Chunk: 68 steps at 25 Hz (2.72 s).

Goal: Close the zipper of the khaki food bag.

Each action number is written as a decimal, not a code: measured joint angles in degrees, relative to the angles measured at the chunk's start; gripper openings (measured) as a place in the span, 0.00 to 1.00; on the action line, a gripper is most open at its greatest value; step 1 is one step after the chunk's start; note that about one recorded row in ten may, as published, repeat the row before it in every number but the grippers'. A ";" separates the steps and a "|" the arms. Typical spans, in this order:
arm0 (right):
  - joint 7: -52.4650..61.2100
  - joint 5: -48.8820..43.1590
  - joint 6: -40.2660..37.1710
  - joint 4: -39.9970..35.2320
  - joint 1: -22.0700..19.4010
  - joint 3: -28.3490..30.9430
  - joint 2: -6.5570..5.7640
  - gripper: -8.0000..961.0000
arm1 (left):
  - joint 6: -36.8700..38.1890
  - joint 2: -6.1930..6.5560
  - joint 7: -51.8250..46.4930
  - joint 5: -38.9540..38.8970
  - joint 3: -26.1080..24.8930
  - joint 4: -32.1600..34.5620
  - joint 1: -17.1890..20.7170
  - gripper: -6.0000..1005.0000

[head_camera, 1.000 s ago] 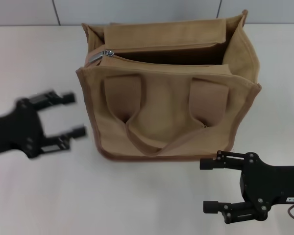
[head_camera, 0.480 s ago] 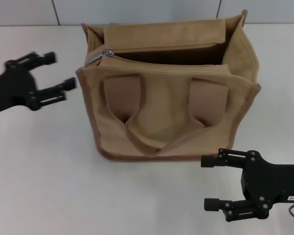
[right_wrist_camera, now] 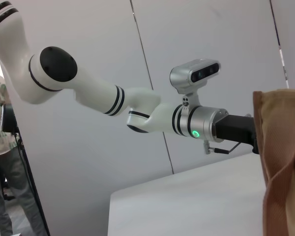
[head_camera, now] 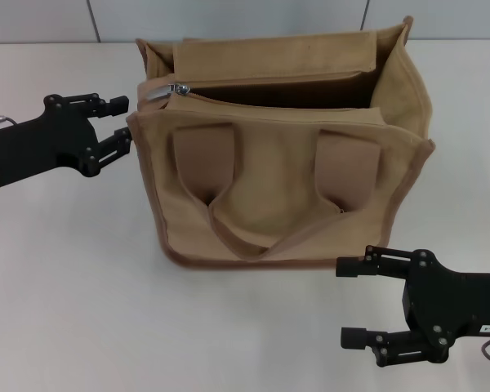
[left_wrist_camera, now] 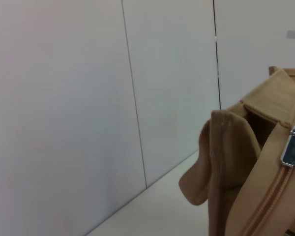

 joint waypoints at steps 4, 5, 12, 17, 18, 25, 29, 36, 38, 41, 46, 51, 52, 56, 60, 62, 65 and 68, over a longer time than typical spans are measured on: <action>-0.20 0.00 0.00 0.00 0.00 0.30 0.00 0.87 | 0.34 -0.03 0.07 -1.52 -0.85 0.00 0.43 0.39; -0.24 0.00 0.00 0.00 0.00 0.30 0.00 0.86 | 0.93 0.01 0.12 -2.86 -0.90 0.00 0.91 0.35; -0.27 0.00 0.00 0.00 0.32 0.29 0.00 0.87 | 7.20 1.18 0.16 -5.41 -0.92 0.01 2.31 0.09; -0.34 0.72 -0.18 0.00 0.47 0.38 0.00 0.87 | 13.20 1.45 -0.24 -7.88 -0.90 0.23 2.56 0.01; -0.36 1.15 -0.39 0.00 0.50 0.37 0.00 0.87 | 13.80 1.44 -0.31 -7.95 -0.83 0.32 2.45 0.01; -0.43 2.47 -2.44 0.00 0.34 0.37 0.02 0.87 | 8.95 1.25 -1.92 -7.52 -0.41 1.77 2.24 0.00; -0.45 2.47 -2.44 0.00 0.16 0.37 0.15 0.87 | 10.85 2.12 -3.89 -7.46 -0.51 1.78 3.59 0.00; -0.24 2.47 -2.09 0.00 0.08 0.37 0.27 0.87 | 13.25 2.51 -5.05 -7.70 -0.46 1.83 6.01 0.00; -0.14 2.47 -2.25 0.00 0.08 0.37 0.27 0.87 | 12.79 2.23 -4.99 -6.96 0.25 1.83 5.95 0.13; -0.07 2.45 -2.31 0.00 0.08 0.37 0.27 0.86 | 12.12 1.77 -4.55 -5.83 0.97 1.83 5.56 0.24; -0.04 2.22 -2.31 0.00 0.08 0.37 0.27 0.87 | 9.24 1.07 -3.84 -5.26 4.13 1.83 4.50 0.40; -0.01 2.17 -2.31 0.00 0.09 0.37 0.27 0.86 | 4.35 -0.14 -3.42 -5.24 6.74 1.92 2.85 0.52; -0.01 2.16 -2.31 0.00 0.08 0.37 0.26 0.86 | 3.51 -0.28 -3.31 -5.24 7.09 2.01 2.68 0.54; 0.00 2.15 -2.23 0.36 0.00 0.37 0.26 0.87 | 1.70 -0.75 -2.18 -5.30 7.99 2.26 2.21 0.62; -0.21 2.16 -2.19 1.06 0.00 0.37 0.11 0.87 | 1.65 -0.81 -2.29 -5.58 8.15 2.26 1.78 0.68; -0.22 2.17 -2.19 1.06 -0.01 0.37 0.11 0.87 | 1.77 -0.61 -2.55 -5.57 8.19 2.15 1.53 0.67; -0.26 2.20 -2.20 1.06 0.00 0.37 0.09 0.87 | 1.90 -0.57 -2.78 -5.62 7.98 2.10 1.48 0.65; -0.30 2.27 -2.26 1.10 0.00 0.37 0.09 0.87 | 1.91 -0.65 -2.84 -5.78 7.57 2.20 1.69 0.44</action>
